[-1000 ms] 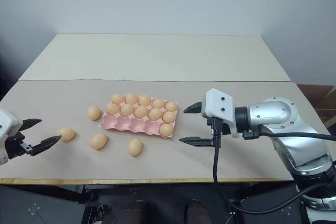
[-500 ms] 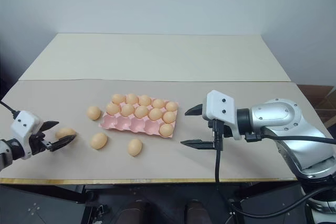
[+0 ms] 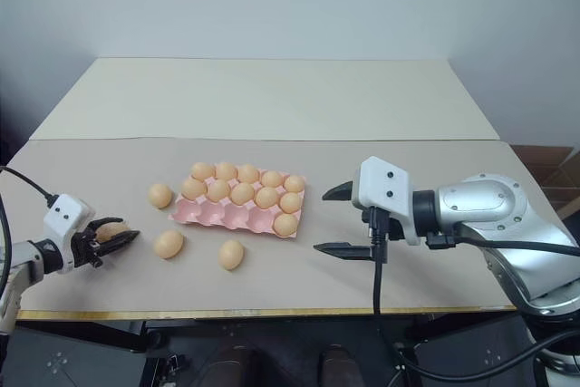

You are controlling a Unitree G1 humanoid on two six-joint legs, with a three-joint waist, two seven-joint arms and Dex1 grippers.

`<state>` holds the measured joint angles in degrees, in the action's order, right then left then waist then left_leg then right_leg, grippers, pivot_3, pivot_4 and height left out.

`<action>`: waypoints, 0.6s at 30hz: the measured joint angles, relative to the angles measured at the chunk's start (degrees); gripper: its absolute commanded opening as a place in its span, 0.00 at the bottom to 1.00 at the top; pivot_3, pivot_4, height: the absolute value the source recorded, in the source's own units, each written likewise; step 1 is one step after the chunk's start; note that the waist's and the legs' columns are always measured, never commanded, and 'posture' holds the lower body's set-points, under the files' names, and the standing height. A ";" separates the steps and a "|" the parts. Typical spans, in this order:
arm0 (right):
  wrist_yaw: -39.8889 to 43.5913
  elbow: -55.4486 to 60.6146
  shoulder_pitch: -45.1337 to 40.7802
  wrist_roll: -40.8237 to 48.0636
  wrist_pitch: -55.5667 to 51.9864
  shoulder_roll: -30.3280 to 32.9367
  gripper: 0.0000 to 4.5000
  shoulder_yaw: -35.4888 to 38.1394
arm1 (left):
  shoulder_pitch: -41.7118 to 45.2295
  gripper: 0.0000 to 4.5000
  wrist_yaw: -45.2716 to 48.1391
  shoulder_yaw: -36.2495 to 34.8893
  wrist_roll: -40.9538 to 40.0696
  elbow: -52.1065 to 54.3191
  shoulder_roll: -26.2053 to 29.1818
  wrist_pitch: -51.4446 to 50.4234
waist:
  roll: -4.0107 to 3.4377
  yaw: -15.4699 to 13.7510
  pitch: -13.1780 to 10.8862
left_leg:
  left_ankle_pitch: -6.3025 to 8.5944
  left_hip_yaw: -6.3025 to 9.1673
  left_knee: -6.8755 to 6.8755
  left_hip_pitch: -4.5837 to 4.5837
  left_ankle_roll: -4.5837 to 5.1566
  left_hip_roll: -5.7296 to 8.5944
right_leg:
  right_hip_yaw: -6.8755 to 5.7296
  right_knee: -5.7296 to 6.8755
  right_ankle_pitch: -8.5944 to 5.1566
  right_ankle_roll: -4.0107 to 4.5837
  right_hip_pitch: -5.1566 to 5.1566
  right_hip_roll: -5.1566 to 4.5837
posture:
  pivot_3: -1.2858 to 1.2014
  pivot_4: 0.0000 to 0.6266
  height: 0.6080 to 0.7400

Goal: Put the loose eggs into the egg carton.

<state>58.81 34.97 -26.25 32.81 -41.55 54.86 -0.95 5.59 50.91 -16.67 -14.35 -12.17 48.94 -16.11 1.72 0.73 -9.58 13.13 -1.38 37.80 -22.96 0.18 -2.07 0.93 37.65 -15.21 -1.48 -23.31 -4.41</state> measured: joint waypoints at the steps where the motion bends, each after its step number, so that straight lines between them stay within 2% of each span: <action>1: -0.14 0.01 0.00 0.00 0.00 0.00 1.00 0.00 | -0.06 0.47 -0.27 -0.09 0.15 0.11 0.00 0.26 | 0.00 0.00 0.00 | 0.00 0.00 0.00 0.00 0.00 0.00 | 0.00 0.00 0.00 0.00 0.00 0.00 | 0.52 0.24 1.00; 5: -0.35 0.10 0.17 0.00 0.00 0.05 1.00 0.00 | -1.23 0.47 0.67 -3.28 -3.30 3.17 -0.16 0.82 | 0.06 0.00 -0.01 | 0.00 0.09 0.01 -0.11 0.00 -0.06 | -0.03 -0.01 0.00 0.00 -0.07 -0.01 | 0.52 0.24 1.00; 10: -1.02 0.78 0.46 0.04 0.00 0.07 1.00 0.16 | 1.61 0.47 4.86 -9.23 -14.98 13.65 -0.53 -1.46 | 0.06 -0.42 -0.01 | 0.00 0.41 0.04 -0.19 0.00 0.03 | -0.02 -0.02 0.05 -0.06 -0.09 -0.07 | 0.52 0.24 1.00; 15: -3.08 2.35 0.81 0.09 -0.09 0.04 1.00 1.52 | 9.83 0.47 10.44 -5.26 -21.80 15.11 -2.44 -4.90 | 0.06 -0.58 -0.02 | -0.01 0.22 0.07 -0.19 0.01 0.14 | -0.13 -0.02 0.05 -0.08 -0.02 0.01 | 0.52 0.24 1.00; 18: -4.48 3.83 1.37 0.15 -0.27 0.02 1.00 2.29 | 14.19 0.47 13.65 -0.32 -21.90 13.65 -4.74 -5.02 | 0.07 -0.57 -0.01 | -0.01 0.14 0.08 -0.19 0.01 0.16 | -0.11 -0.06 0.05 -0.09 0.01 0.03 | 0.52 0.24 1.00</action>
<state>54.32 38.80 -24.88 32.95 -41.82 54.88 1.34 19.78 64.56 -16.99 -36.25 1.48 44.20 -21.12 1.78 0.16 -9.60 13.13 -1.24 37.88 -23.15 0.19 -1.91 0.82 37.59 -15.16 -1.57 -23.30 -4.38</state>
